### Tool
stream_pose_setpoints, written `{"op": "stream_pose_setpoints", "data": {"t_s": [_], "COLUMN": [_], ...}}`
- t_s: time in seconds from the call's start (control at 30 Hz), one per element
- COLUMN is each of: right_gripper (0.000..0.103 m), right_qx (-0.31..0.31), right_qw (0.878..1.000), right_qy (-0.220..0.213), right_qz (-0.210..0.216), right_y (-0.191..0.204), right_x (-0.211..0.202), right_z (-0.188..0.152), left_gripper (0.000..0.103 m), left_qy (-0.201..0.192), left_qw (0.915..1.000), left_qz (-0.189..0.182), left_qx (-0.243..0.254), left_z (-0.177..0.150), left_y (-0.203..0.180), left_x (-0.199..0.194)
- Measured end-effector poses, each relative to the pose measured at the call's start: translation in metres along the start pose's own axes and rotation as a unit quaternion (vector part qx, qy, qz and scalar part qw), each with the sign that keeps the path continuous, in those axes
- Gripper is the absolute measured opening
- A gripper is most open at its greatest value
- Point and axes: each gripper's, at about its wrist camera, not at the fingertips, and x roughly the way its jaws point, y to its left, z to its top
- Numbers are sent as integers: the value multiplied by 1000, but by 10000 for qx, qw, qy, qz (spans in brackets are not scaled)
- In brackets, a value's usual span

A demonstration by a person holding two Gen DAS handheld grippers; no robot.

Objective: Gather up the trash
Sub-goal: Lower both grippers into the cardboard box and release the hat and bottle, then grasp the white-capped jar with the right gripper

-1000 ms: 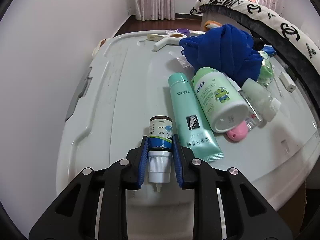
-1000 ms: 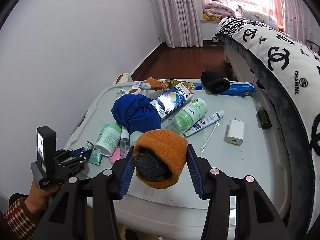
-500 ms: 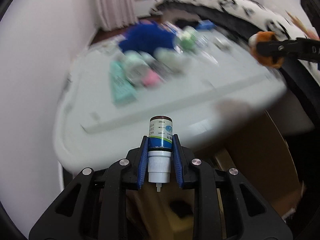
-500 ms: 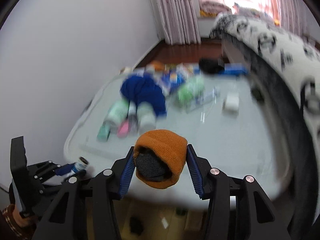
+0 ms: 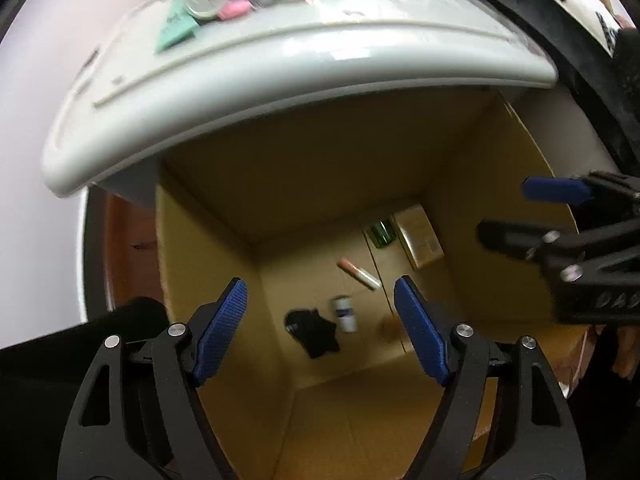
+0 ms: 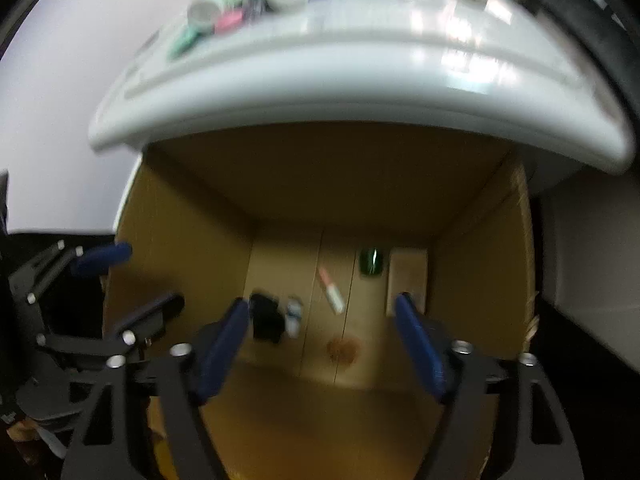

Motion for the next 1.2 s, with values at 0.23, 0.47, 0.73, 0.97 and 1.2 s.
{"op": "stream_pose_setpoints", "data": {"t_s": [0.23,0.47,0.73,0.97,1.2], "right_gripper": [77,76,61,60,42], "right_qx": [-719,-1147,-1253,-1070,-943], "right_qw": [9926,9835,9871,9913,9931], "right_qy": [-980,-1382,-976,-767,-657], "right_qz": [-65,-237,-176,56,231], "right_y": [21,41,42,42,48], "right_x": [-48,-46,21,52,63], "right_z": [64,183,235,248,260], "left_gripper": [83,84,84,84,84], "left_qy": [-1136,-1775,-1556,-1541,-1269], "left_qw": [9923,9808,9836,9841,9868], "left_qz": [200,672,571,566,340], "left_qx": [-461,-458,-711,-673,-946], "left_z": [56,137,136,130,127], "left_y": [37,67,87,89,99], "left_x": [-53,-73,-52,-54,-46]}}
